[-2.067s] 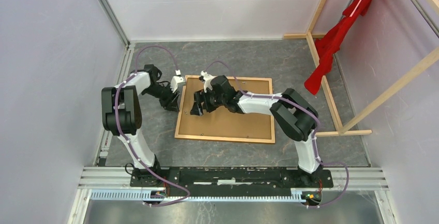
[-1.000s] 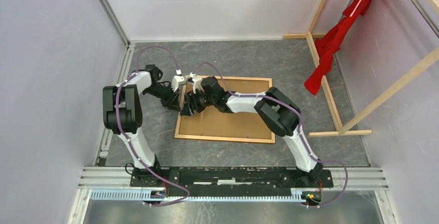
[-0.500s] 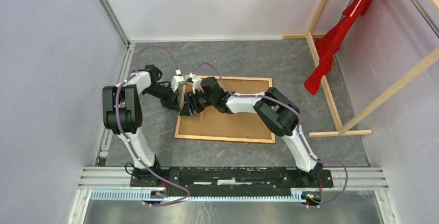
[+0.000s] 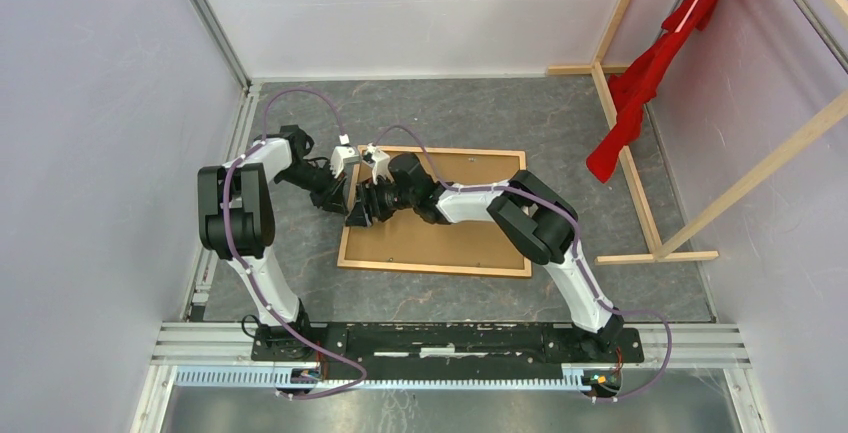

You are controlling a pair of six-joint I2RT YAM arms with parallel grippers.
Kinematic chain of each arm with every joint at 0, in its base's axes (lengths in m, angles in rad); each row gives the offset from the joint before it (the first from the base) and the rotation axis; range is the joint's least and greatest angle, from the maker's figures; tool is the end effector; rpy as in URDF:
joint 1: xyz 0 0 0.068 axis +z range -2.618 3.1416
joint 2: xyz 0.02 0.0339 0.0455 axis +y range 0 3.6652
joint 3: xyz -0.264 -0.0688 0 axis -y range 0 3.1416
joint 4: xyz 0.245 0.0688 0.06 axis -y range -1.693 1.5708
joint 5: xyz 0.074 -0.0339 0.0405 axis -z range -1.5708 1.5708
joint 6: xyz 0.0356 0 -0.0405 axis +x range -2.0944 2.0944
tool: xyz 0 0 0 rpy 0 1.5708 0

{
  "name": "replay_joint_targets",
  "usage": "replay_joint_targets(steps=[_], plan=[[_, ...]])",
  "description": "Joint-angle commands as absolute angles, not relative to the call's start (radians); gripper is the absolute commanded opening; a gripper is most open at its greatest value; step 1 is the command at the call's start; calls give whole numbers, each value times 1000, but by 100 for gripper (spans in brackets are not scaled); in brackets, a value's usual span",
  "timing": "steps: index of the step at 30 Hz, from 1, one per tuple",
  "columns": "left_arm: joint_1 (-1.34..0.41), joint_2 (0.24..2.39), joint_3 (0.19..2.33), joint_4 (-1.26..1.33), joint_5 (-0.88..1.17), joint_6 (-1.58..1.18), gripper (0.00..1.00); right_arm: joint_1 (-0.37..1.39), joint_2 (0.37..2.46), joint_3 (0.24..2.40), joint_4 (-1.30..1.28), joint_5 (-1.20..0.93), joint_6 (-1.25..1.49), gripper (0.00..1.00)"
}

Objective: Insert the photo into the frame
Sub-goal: Install the photo frame at the center of the board.

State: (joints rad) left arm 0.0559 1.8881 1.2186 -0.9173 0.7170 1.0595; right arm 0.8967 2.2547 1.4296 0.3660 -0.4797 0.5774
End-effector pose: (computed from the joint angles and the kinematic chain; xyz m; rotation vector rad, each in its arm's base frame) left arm 0.3309 -0.0049 0.1585 1.2663 2.3245 -0.8527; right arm 0.2941 0.3945 0.1321 -0.6963 2.1706 1.3490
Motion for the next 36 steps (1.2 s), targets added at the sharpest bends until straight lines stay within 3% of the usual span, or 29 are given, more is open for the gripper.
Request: replay_joint_targets(steps=[1, 36], plan=[[43, 1901, 1210, -876, 675, 1058, 24, 939, 2240, 1388, 370, -523, 578, 69], [43, 1895, 1198, -875, 659, 1075, 22, 949, 2297, 1457, 355, -450, 602, 67]])
